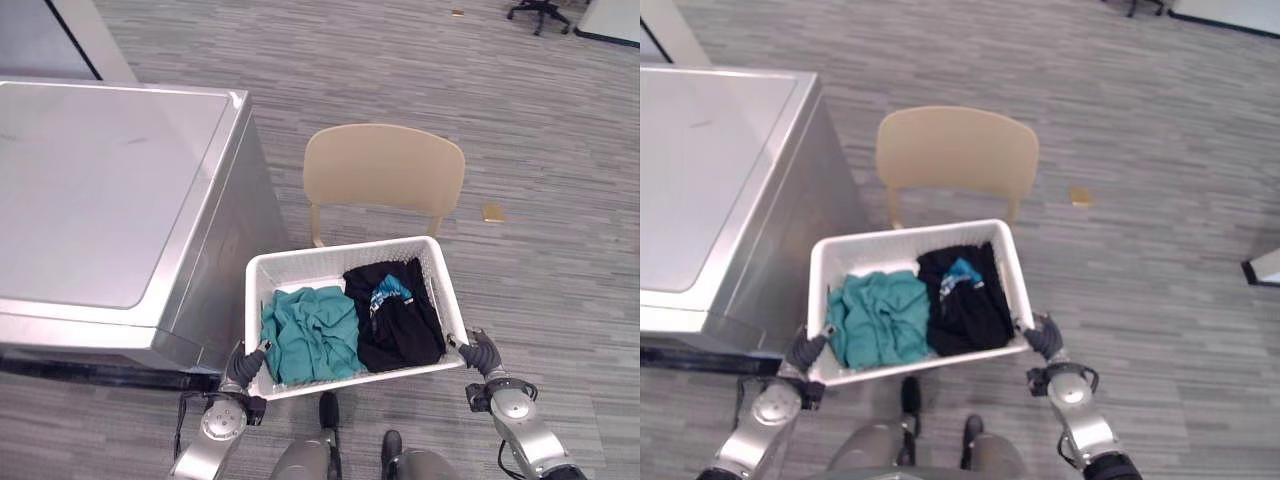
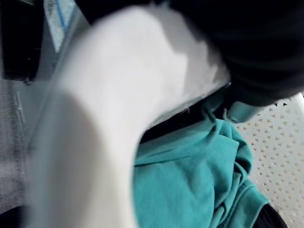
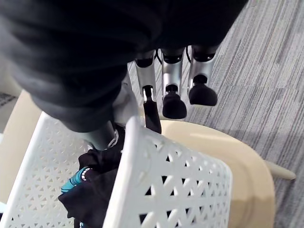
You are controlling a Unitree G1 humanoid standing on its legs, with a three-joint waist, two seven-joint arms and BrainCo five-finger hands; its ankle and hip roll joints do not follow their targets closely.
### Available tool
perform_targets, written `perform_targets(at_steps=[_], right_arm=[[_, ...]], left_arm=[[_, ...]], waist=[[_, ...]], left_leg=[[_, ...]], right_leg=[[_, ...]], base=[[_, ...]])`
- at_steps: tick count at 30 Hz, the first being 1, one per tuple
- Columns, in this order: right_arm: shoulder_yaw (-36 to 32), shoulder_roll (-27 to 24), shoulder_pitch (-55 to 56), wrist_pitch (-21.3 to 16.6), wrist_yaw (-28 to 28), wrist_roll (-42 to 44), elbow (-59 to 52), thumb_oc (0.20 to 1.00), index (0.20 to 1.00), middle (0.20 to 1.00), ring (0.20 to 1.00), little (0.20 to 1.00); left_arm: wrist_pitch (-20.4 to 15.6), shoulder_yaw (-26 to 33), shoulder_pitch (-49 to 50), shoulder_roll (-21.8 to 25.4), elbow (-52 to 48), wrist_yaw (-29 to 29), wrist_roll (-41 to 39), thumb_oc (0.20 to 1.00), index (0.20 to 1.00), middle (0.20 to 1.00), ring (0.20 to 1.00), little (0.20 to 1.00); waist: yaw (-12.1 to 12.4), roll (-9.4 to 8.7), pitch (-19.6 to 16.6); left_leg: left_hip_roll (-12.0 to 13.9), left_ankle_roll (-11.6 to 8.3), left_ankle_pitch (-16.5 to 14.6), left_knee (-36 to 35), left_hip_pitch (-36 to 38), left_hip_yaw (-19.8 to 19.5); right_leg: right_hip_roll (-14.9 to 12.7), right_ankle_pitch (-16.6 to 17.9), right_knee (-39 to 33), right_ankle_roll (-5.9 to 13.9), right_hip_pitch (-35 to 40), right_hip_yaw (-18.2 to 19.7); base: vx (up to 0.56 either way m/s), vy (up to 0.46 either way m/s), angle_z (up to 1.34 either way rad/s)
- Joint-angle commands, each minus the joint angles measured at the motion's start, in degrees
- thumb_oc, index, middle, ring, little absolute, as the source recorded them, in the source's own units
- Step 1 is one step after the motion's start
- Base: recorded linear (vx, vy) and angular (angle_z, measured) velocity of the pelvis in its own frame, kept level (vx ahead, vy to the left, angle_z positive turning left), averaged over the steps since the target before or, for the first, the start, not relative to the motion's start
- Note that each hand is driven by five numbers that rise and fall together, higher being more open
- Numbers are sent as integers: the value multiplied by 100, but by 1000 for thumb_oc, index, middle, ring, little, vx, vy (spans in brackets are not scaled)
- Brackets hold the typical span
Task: Grab the laundry basket,head to the washer,open it,put in the laundry and shut it.
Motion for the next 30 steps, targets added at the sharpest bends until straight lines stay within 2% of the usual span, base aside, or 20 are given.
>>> perform_targets(at_steps=[1,2,4,5,6,7,8,9,12,16,19,20,21,22,23,30], right_arm=[[-6,-219,-336,-504,-166,-199,-417,200,200,200,200,200],[0,-235,-364,-501,-179,-200,-408,200,200,200,200,200],[112,-302,-593,-487,-295,-226,-279,200,200,200,200,200],[225,-293,-694,-485,-334,-232,-205,200,200,200,200,200],[226,-293,-694,-485,-335,-232,-204,200,200,200,200,200],[313,-279,-786,-491,-372,-224,-118,200,200,200,200,200],[318,-256,-822,-490,-407,-229,-100,200,200,200,200,200],[401,-202,-908,-485,-426,-192,6,200,200,200,200,200],[517,-165,-1105,-435,-520,-162,161,200,200,200,200,200],[700,-67,-1386,-388,-597,-132,431,200,200,200,200,200],[878,117,-1554,-367,-614,-34,694,200,200,200,200,200],[878,118,-1555,-368,-614,-34,694,200,200,200,200,200],[907,150,-1563,-362,-619,-12,738,313,313,313,313,313],[931,173,-1581,-363,-628,-2,779,947,947,947,947,947],[981,210,-1658,-362,-648,13,853,1000,1000,1000,1000,1000],[925,181,-1569,-371,-618,49,805,1000,1000,1000,1000,1000]], left_arm=[[-502,62,-517,-222,-170,176,287,200,200,200,200,200],[-509,45,-562,-236,-148,188,283,200,200,200,200,200],[-519,-96,-895,-352,102,334,256,200,200,200,200,200],[-528,-181,-1111,-405,271,457,325,200,200,200,200,200],[-528,-181,-1111,-405,271,457,325,200,200,200,200,200],[-541,-248,-1269,-435,386,539,345,200,200,200,200,200],[-529,-307,-1377,-464,471,581,364,200,200,200,200,200],[-509,-421,-1567,-557,624,742,388,200,200,200,200,200],[-508,-545,-1924,-636,938,927,348,200,200,200,200,200],[-526,-636,-2220,-712,1254,1041,232,200,200,200,200,200],[-538,-715,-2463,-747,1671,1150,189,200,200,200,200,200],[-539,-715,-2463,-747,1672,1151,189,344,344,344,344,344],[-535,-748,-2484,-757,1724,1151,198,561,561,561,561,561],[-526,-765,-2535,-773,1787,1167,193,1000,1000,1000,1000,1000],[-513,-803,-2657,-783,1896,1210,190,1000,1000,1000,1000,1000],[-514,-760,-2605,-709,1803,1141,141,1000,1000,1000,1000,1000]], waist=[[13,134,108],[2,157,127],[-30,214,272],[-130,213,238],[-132,213,233],[-184,204,272],[-232,228,274],[-340,348,260],[-393,432,334],[-394,436,420],[-374,350,429],[-373,350,429],[-376,331,426],[-372,319,430],[-379,294,454],[-390,217,452]], left_leg=[[391,-564,-490,816,-507,175],[394,-583,-489,860,-560,126],[279,-671,-606,1034,-711,-293],[299,-624,-798,1097,-639,-372],[299,-624,-796,1096,-645,-373],[346,-605,-1009,1205,-531,-391],[403,-596,-1040,1142,-428,-407],[413,-558,-958,889,-324,-475],[347,-538,-908,628,-432,-436],[301,-500,-914,639,-733,-356],[276,-431,-874,592,-935,-194],[277,-431,-874,592,-937,-193],[273,-422,-872,585,-951,-179],[270,-413,-870,593,-972,-165],[264,-408,-863,603,-1009,-151],[291,-402,-851,596,-949,-133]], right_leg=[[219,-68,-708,10,386,-192],[229,-55,-722,3,377,-217],[169,5,-697,-10,222,-340],[63,109,-712,33,58,-463],[63,110,-712,32,52,-465],[-31,136,-684,52,-82,-485],[-46,150,-685,67,-168,-522],[-19,210,-722,115,-296,-533],[-26,275,-684,122,-558,-459],[-32,342,-547,126,-976,-326],[-43,445,-471,152,-1237,-151],[-43,445,-470,152,-1239,-150],[-54,464,-461,161,-1261,-151],[-59,478,-453,164,-1288,-136],[-63,516,-458,172,-1337,-113],[-32,575,-524,178,-1281,-84]], base=[[-116,-49,13],[-158,-37,-3],[-164,29,21],[-107,45,36],[-96,76,39],[-73,67,15],[-74,157,4],[-31,114,10],[-55,137,26],[-122,119,-16],[-64,99,-26],[-30,89,-11],[-12,26,-13],[-35,43,-12],[-32,27,-14],[-9,-3,-3]])
